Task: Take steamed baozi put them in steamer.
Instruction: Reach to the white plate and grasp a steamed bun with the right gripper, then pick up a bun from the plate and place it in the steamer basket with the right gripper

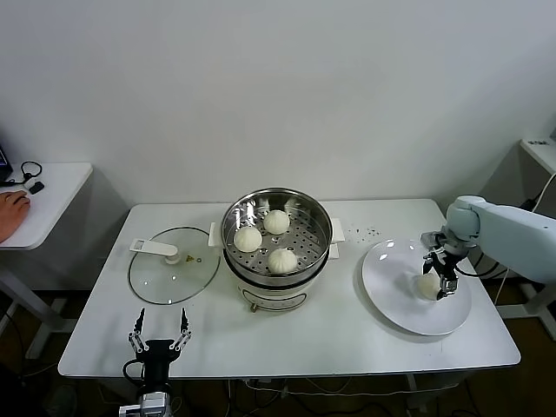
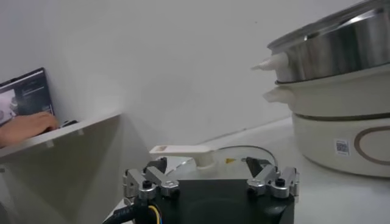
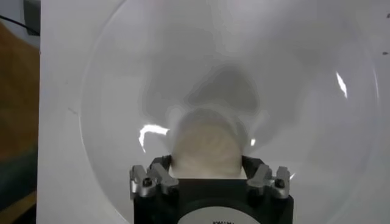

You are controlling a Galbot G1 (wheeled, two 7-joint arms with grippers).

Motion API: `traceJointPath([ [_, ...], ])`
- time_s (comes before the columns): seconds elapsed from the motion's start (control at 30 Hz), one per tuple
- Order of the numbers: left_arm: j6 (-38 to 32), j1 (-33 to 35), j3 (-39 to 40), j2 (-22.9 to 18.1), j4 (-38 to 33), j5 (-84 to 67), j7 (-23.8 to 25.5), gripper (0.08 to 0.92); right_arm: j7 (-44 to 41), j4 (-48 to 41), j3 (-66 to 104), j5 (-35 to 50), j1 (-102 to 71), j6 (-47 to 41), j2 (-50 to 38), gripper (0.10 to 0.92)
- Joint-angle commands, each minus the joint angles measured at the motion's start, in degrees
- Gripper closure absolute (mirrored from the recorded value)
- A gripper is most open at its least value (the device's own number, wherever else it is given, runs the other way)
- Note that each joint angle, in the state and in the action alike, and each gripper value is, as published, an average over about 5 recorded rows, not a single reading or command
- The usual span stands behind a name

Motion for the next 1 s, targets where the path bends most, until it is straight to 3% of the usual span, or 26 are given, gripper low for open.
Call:
traceJointPath([
  [0.03,-0.12,0.05,0.05,-2.8,0.03,-0.01,0.0,0.177,0.24,-0.01,0.34,-0.11,-0.32,-0.02,-0.14,0.28],
  [0.47,-0.17,0.06,0.05,-2.8,-0.29,-0.02,0.0,0.177,-0.21,2.89,-2.79,1.78,4.4,0.13,-1.64,0.388],
  [1.0,-0.09,-0.43,1.07,-2.8,-0.26,-0.21,0.18,0.177,-1.65,20.75,-31.7,19.42,40.66,-0.25,1.8,0.413],
])
